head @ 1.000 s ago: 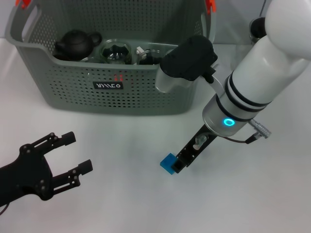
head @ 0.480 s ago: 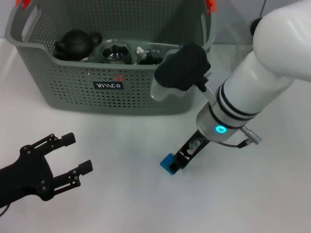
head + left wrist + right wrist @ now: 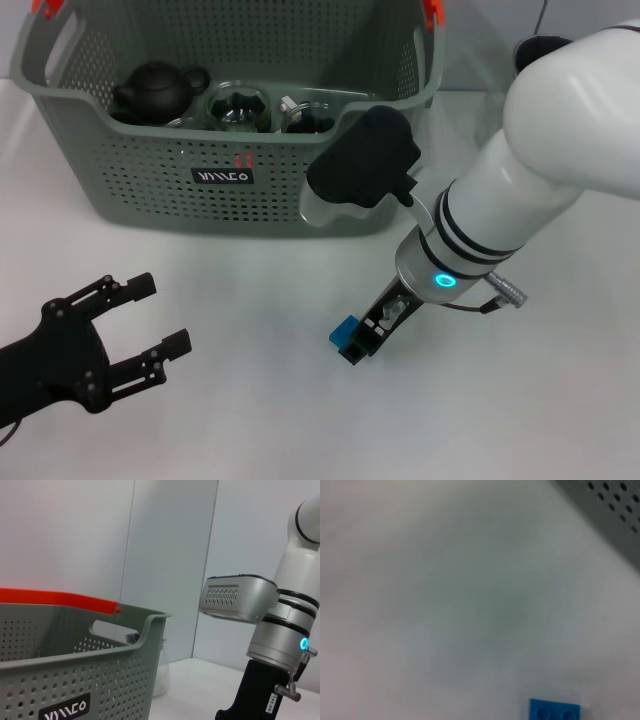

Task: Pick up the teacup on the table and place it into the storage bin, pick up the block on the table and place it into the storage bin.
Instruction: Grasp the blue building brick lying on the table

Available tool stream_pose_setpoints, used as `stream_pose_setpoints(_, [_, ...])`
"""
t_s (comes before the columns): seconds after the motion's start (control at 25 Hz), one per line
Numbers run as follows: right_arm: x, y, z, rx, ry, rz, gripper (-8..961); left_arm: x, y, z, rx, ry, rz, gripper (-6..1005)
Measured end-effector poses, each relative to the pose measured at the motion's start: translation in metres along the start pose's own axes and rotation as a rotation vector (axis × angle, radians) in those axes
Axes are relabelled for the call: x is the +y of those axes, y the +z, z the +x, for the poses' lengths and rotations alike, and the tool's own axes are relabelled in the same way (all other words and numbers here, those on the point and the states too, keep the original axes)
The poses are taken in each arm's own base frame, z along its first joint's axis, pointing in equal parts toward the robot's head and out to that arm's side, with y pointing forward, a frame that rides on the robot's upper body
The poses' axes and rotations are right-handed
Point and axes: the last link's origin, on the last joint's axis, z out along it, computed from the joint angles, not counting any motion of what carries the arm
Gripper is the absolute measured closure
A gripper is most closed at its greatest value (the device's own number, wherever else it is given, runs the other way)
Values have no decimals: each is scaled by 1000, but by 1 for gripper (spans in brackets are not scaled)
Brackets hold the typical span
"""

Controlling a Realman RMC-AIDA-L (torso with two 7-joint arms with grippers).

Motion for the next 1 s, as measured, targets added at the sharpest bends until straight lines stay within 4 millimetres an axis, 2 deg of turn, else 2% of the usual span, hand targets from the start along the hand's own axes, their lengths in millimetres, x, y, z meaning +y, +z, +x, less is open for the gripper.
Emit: stream_pose_setpoints(1.0, [-4, 9, 4, 3, 27, 16, 360, 0, 0, 0, 0, 0, 0, 201])
